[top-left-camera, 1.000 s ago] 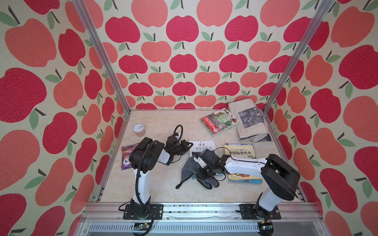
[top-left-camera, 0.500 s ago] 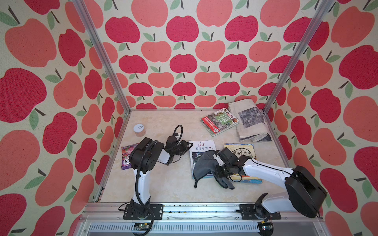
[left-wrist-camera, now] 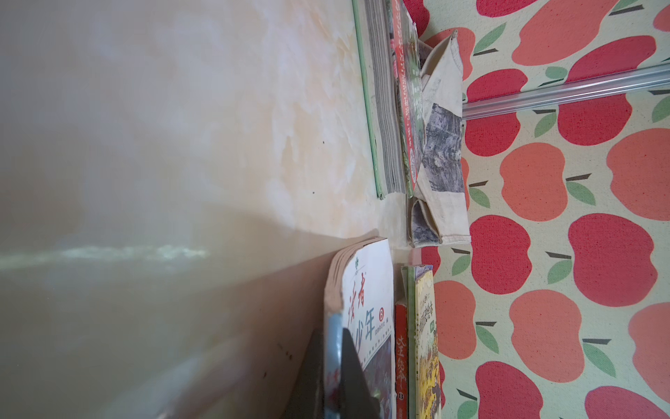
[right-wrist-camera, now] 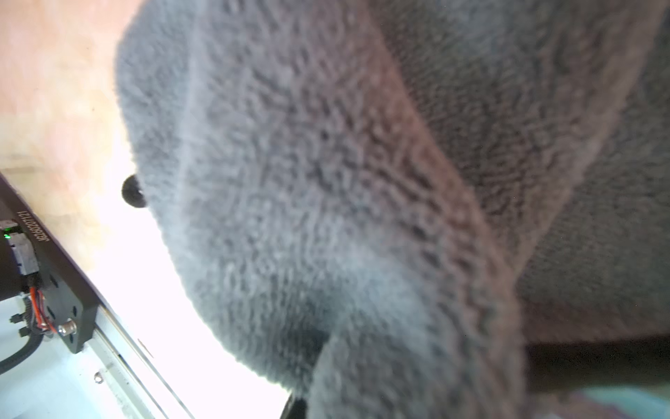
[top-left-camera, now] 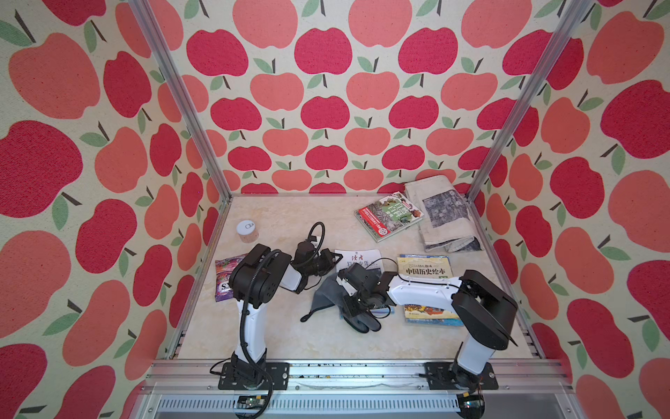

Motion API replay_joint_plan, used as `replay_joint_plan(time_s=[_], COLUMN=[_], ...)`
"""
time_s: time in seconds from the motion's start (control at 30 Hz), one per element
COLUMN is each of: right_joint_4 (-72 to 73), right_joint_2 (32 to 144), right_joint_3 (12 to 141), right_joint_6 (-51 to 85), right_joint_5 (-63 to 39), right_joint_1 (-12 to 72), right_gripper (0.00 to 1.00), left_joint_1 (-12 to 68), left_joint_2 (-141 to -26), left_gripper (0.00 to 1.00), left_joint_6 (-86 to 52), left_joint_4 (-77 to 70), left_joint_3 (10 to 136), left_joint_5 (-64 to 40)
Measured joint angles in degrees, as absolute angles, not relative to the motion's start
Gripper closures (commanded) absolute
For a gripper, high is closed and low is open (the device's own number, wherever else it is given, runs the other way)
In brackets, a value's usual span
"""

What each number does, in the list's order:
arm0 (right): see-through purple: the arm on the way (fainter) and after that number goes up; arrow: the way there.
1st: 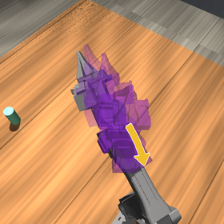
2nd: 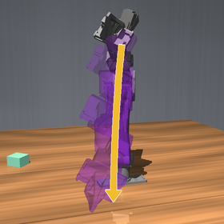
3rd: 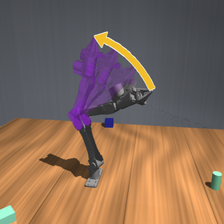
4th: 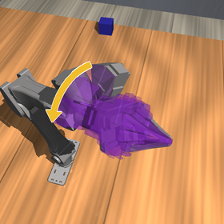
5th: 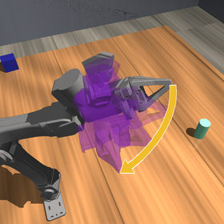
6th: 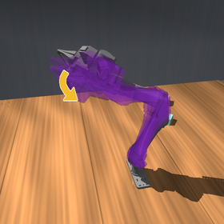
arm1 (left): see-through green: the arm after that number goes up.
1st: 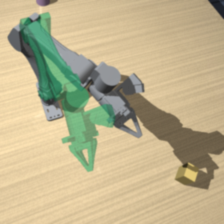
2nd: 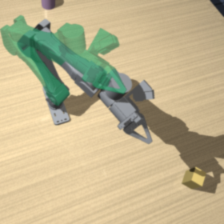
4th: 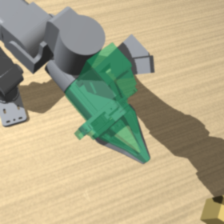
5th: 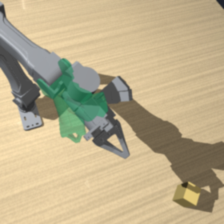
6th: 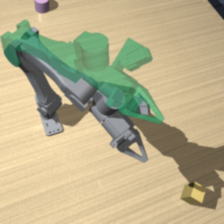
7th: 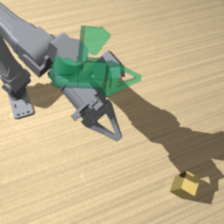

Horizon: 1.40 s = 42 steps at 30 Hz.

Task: Wipe the cover of the book
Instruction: Wipe the dirt from the cover of the book.

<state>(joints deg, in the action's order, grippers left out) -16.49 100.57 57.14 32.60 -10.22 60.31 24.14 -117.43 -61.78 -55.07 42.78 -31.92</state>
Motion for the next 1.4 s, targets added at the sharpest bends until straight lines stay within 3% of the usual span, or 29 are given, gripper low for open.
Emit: replay_joint_plan(time_s=[0.2,0.47,0.63,0.87,1.2,1.4], right_joint_4=[-14.46,-15.09,-16.71,-17.21,-19.16,-19.38], right_joint_2=[98.15,83.22,81.93,89.80,107.26,109.97], right_joint_3=[53.01,38.04,37.43,44.73,65.98,69.71], right_joint_6=[33.10,33.52,33.19,29.91,24.95,23.99], right_joint_5=[-11.92,-10.59,-9.96,-11.92,-11.90,-11.57], right_joint_1=[57.84,48.90,46.39,38.81,31.57,29.50], right_gripper=[1.00,1.00,1.00,1.00,1.00,1.00], left_joint_1=[24.14,24.21,24.25,24.25,24.32,24.86], left_joint_2=[-117.43,-117.45,-117.54,-117.54,-117.54,-117.54], left_gripper=[1.00,1.00,1.00,1.00,1.00,1.00], left_joint_6=[-61.63,-61.82,-61.84,-61.17,-60.58,-60.62], left_joint_4=[-55.02,-55.02,-55.05,-55.05,-55.05,-55.09], left_joint_3=[42.81,42.94,43.72,43.79,43.77,43.27], left_joint_5=[-31.97,-32.18,-32.99,-33.54,-33.98,-34.52])
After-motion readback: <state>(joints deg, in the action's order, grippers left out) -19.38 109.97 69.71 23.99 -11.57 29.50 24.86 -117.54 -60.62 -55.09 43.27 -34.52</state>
